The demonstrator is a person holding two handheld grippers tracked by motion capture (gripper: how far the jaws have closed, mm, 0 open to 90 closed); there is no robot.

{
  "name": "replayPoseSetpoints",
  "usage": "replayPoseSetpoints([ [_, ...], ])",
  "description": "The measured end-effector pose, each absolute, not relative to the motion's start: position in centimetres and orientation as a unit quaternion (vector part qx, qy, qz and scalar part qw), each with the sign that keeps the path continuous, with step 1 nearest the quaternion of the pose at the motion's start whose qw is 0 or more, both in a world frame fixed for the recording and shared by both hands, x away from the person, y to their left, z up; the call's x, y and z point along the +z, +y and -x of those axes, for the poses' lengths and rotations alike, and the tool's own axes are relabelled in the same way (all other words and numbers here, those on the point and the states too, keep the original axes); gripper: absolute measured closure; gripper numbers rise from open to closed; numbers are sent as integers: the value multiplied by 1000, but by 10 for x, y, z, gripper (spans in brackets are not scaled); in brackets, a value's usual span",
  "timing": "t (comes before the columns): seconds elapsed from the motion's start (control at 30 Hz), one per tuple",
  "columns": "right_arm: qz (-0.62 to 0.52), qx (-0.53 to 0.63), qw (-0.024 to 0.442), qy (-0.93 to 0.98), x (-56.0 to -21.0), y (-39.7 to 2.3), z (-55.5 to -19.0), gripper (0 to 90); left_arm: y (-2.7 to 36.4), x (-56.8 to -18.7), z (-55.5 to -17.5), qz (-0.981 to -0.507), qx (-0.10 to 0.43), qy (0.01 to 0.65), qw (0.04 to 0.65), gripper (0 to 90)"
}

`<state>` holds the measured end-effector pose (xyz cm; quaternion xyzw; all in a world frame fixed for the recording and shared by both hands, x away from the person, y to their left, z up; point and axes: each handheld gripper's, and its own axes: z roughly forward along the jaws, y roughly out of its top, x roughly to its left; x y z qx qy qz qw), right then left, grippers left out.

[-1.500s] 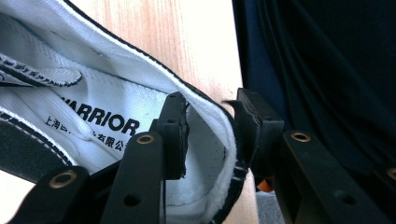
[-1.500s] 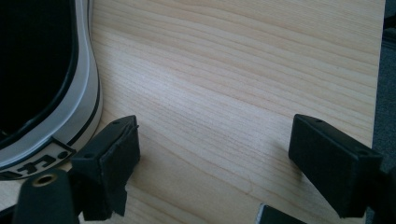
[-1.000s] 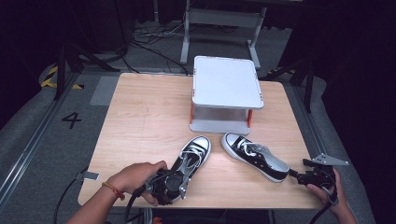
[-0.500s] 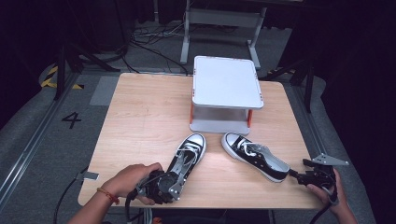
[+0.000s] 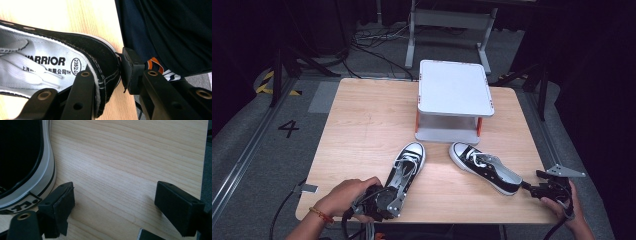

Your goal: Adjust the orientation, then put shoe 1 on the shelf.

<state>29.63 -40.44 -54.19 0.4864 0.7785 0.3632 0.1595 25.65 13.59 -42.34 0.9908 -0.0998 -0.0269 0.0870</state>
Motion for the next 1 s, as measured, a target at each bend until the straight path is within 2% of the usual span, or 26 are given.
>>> replayPoseSetpoints([
  [0.57,-487,363,160,778,-542,-404,-296,164,157,-413,-267,-994,3,-52,94,728],
  [1.0,-486,363,159,779,-542,-404,-297,165,174,-391,-298,-994,31,-6,107,723],
])
